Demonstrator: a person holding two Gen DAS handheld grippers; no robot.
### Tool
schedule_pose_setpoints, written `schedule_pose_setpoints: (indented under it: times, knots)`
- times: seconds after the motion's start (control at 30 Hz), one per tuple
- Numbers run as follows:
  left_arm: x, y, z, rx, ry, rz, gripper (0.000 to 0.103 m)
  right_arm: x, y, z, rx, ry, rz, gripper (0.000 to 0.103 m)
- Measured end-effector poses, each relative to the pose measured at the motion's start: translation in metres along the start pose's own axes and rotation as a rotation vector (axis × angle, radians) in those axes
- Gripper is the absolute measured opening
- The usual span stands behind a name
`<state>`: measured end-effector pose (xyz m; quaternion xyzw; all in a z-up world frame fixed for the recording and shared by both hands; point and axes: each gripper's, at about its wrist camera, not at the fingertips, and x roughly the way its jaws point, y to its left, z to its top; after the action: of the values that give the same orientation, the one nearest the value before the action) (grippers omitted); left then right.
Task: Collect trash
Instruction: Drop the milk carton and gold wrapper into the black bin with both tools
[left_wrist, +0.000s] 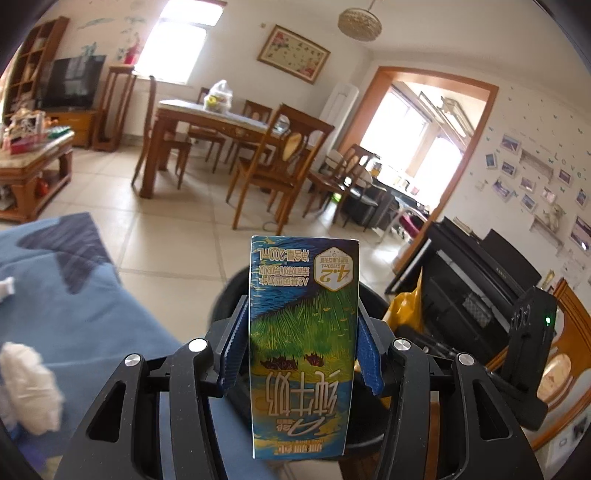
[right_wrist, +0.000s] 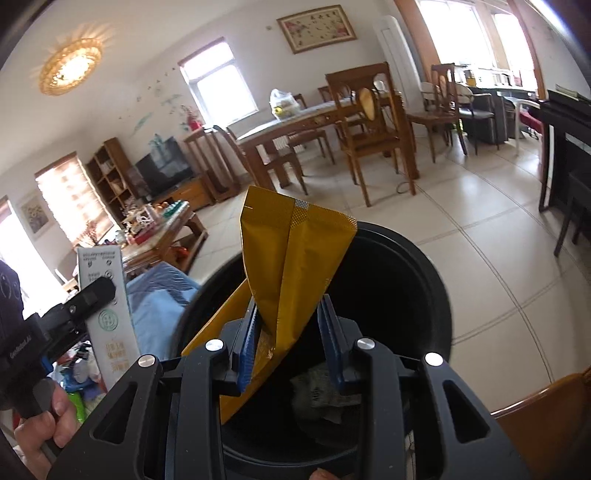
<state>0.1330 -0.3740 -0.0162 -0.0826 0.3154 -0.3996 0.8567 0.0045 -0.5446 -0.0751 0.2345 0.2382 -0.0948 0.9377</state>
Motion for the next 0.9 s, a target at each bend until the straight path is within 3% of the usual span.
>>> schedule_pose_setpoints:
  times: [0.2,0.4,0.43,0.5,0.53,0.9]
  knots:
    - [0.036,-0.016,-0.003,0.018,0.038,-0.01,0.052,0.0,-0.012,-0.007,0.019,0.01,-0.009,0.032]
    - [0.043,-0.021,0.0,0.032,0.052,0.008,0.055,0.004,-0.017,-0.007,0.027,0.033,-0.014,0.036]
    - [0.043,-0.024,0.001,0.033,0.052,0.013,0.062,0.005,-0.016,-0.008,0.022,0.043,-0.015,0.041]
    - [0.04,-0.027,0.004,0.034,0.038,0.032,0.076,0.003,-0.019,-0.009,0.028,0.037,-0.014,0.089]
    - [0.036,-0.026,0.004,0.033,0.032,0.038,0.082,-0.001,-0.019,-0.009,0.033,0.023,-0.007,0.093]
    - [-0.052,-0.023,0.003,0.077,-0.065,0.094,0.092,-0.017,0.018,-0.013,-0.037,-0.005,0.02,0.093]
